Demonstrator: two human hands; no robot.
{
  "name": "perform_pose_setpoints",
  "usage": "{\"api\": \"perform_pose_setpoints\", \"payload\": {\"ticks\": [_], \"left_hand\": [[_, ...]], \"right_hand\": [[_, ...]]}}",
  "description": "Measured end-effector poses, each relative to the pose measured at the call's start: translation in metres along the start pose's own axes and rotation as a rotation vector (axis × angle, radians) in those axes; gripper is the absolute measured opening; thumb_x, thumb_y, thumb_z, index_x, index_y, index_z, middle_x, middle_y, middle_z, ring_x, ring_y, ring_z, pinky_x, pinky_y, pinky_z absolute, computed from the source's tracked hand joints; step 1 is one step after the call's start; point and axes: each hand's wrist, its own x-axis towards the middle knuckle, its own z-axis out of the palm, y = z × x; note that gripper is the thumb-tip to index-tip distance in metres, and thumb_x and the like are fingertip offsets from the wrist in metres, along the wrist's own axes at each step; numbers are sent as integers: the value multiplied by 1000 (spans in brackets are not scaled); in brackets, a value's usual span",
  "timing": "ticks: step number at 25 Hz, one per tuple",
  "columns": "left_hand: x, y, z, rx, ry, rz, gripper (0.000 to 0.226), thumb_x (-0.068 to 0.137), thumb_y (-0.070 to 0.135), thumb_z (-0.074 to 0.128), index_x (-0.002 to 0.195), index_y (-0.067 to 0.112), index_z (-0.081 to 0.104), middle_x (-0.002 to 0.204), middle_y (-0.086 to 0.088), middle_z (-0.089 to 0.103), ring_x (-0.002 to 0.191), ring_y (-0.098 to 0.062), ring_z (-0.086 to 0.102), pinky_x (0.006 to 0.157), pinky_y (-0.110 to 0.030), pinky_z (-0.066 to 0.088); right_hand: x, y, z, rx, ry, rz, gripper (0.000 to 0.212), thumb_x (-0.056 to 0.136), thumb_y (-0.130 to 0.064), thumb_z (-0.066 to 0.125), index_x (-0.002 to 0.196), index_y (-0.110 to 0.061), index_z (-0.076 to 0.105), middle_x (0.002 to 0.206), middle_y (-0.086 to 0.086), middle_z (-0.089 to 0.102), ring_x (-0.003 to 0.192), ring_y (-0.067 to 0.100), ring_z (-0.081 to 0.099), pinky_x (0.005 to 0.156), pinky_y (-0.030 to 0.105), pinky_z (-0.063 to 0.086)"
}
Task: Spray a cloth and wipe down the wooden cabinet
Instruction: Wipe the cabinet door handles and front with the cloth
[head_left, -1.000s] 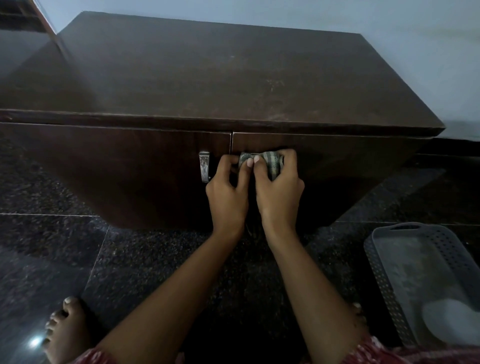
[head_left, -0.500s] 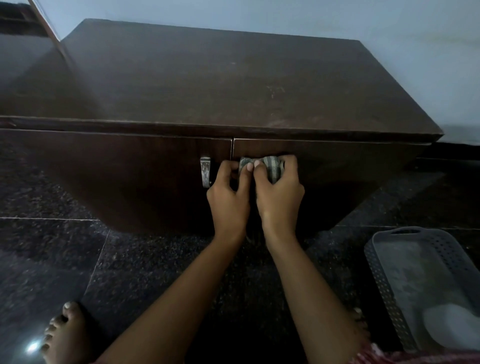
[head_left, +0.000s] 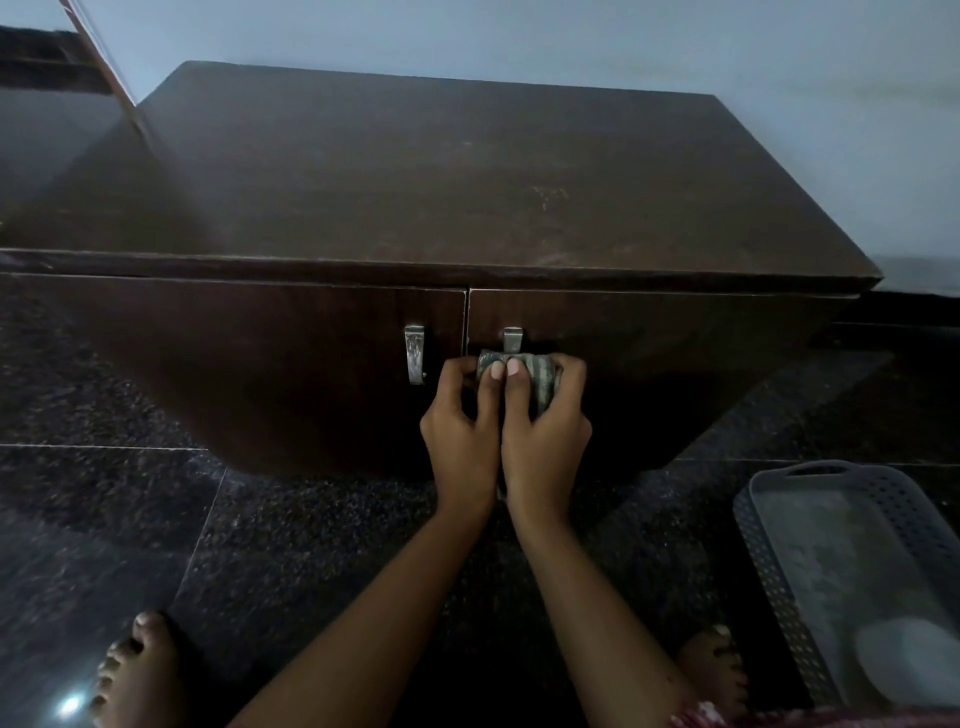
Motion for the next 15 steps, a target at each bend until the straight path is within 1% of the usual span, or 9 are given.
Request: {"api": "perform_pose_setpoints", "payload": {"ticks": [2, 4, 5, 6, 8, 9, 10, 13, 15], "left_hand": [[-3, -5, 0, -14, -6, -7, 4, 93, 20, 54, 90, 17, 55, 70, 13, 59, 65, 11, 60, 54, -4, 43], [-4, -9, -1, 2, -20, 6, 4, 93, 19, 53, 90, 17, 54, 71, 14, 59, 66, 12, 60, 55, -3, 42], [-3, -11, -2, 13, -30, 16, 4, 93, 19, 53, 90, 17, 54, 70, 14, 59, 65, 11, 60, 54, -3, 42], [-3, -12, -2, 20, -38, 25, 4, 93, 19, 53, 90, 17, 54, 70, 13, 58, 64, 10, 59, 54, -3, 42], [-2, -15, -3, 29, -49, 36, 4, 93, 20, 53, 90, 18, 53, 70, 12, 59, 64, 7, 59, 54, -4, 42], [-2, -17, -3, 36, -55, 39, 4, 93, 21, 52, 90, 19, 53, 71, 12, 59, 64, 6, 58, 54, -5, 42], [-2, -19, -3, 43, -62, 41, 3, 94, 21, 52, 90, 19, 53, 71, 12, 58, 65, 6, 58, 54, -5, 42], [-2, -25, -3, 62, -80, 20, 2, 93, 19, 53, 91, 19, 52, 73, 13, 57, 67, 10, 58, 56, -3, 42], [0, -31, -2, 81, -85, -5, 3, 92, 19, 54, 91, 17, 54, 74, 13, 58, 68, 12, 58, 57, -3, 43]], "right_hand": [[-4, 6, 2, -14, 8, -10, 25, 92, -31, 53, 108, -12, 50, 89, -1, 64, 80, 16, 66, 64, 31, 56], [-6, 10, 3, -16, 9, -15, 27, 92, -31, 53, 110, -12, 50, 92, 2, 65, 81, 16, 66, 64, 32, 56], [-7, 12, 4, -16, 13, -19, 27, 92, -31, 52, 110, -12, 50, 93, 3, 66, 81, 16, 65, 63, 30, 55], [-7, 14, 5, -15, 20, -24, 27, 92, -31, 52, 111, -11, 50, 91, 1, 65, 79, 14, 64, 62, 25, 54], [-7, 18, 7, -10, 26, -23, 27, 92, -30, 52, 110, -10, 50, 87, -5, 60, 73, 6, 60, 57, 10, 48], [-7, 20, 8, -3, 24, -13, 27, 92, -30, 52, 110, -10, 49, 86, -7, 58, 71, 2, 58, 55, 6, 46], [-8, 22, 9, 4, 18, 2, 28, 92, -30, 52, 110, -9, 49, 86, -8, 57, 71, 0, 57, 54, 3, 45], [-6, 30, 9, 11, -16, 51, 29, 92, -29, 52, 112, -8, 49, 91, -4, 58, 76, 6, 58, 55, -1, 43], [-2, 35, 8, 9, -38, 69, 29, 92, -27, 54, 112, -6, 50, 94, -3, 59, 79, 7, 57, 55, -3, 41]]}}
